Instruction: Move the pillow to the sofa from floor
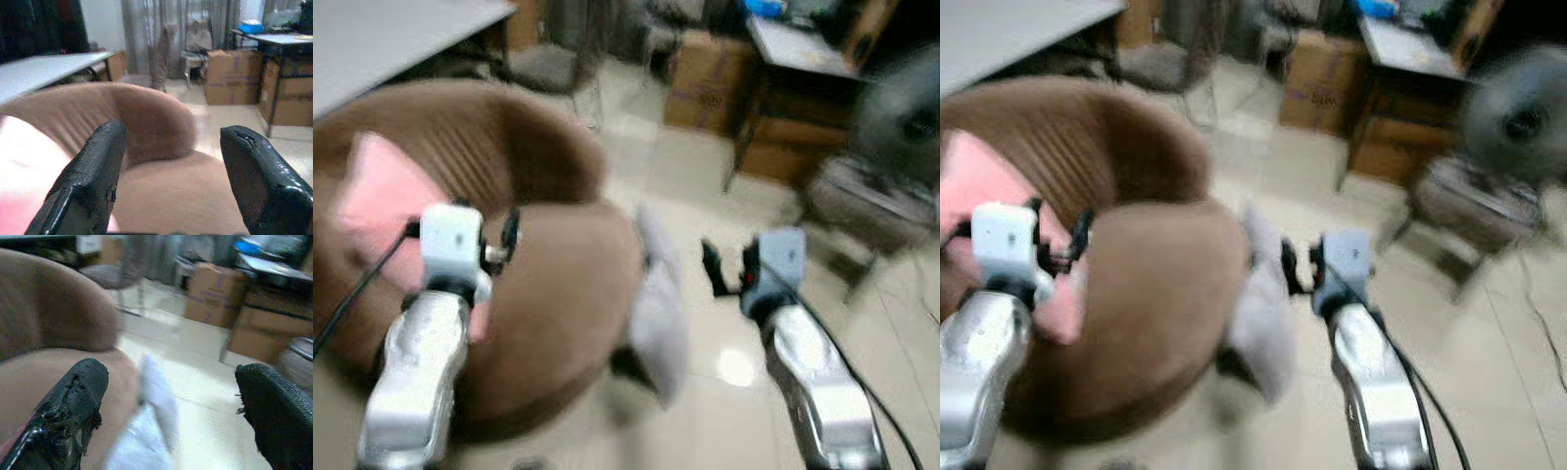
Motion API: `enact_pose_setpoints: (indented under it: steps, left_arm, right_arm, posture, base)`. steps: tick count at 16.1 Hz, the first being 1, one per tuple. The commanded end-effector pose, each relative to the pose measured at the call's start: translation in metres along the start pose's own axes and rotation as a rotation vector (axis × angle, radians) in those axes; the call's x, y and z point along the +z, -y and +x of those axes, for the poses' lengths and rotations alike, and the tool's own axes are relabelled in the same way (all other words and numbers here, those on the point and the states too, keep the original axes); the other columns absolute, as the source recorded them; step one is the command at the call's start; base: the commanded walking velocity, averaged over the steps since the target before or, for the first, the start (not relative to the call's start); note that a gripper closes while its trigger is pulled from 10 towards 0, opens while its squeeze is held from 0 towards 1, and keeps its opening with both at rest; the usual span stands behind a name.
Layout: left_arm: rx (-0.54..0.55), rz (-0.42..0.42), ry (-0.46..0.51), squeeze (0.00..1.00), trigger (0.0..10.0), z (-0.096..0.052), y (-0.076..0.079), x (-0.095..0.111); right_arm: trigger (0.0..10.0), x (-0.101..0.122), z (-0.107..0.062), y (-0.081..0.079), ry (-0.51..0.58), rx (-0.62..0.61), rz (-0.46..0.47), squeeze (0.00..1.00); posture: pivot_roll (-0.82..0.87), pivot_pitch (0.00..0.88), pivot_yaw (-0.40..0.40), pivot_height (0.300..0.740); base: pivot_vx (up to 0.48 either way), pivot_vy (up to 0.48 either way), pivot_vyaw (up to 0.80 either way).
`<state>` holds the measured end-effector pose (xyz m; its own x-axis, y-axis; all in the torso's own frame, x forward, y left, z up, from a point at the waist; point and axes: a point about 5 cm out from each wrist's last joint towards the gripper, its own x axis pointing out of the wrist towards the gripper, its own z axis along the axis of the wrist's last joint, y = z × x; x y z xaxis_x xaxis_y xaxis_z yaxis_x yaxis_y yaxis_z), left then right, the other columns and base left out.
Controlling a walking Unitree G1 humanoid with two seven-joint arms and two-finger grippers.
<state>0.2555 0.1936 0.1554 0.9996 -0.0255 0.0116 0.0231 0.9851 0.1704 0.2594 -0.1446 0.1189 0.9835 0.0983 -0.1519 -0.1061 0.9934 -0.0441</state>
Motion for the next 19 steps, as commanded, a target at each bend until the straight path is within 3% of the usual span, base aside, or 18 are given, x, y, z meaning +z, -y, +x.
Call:
enact_pose_setpoints:
  steps: [1,5,8,19]
  left_arm:
    - [-0.005,-0.012,0.013,0.0,10.0,0.0022,0.0015,0.0021]
    - [0.013,0.041,0.024,0.0,10.0,0.0049,-0.0009,-0.0003]
    - [0.001,0.024,0.034,0.0,10.0,0.0065,-0.0012,-0.0019]
    - [0.007,0.013,0.036,0.0,10.0,0.0068,-0.0059,-0.0046]
  right_arm:
    - [10.0,0.0025,-0.0012,0.0038,0.004,-0.014,0.002,0.0]
    - [10.0,0.0014,-0.0004,0.003,0.007,-0.014,-0.006,0.0]
    - [10.0,0.0011,0.0012,0.0023,0.008,-0.006,-0.021,0.0]
    - [10.0,0.0033,0.0053,0.0061,0.016,-0.001,-0.042,0.0]
  posture:
    - [0.04,0.0,-0.07,0.74]
    - [0.04,0.0,-0.067,0.74]
    - [0.04,0.0,-0.065,0.74]
    - [0.04,0.0,-0.076,0.74]
  base:
    - [0.0,0.0,-0.8]
    - [0.0,0.0,-0.8]
    - [0.0,0.0,-0.18]
    - [0.391,0.0,0.0]
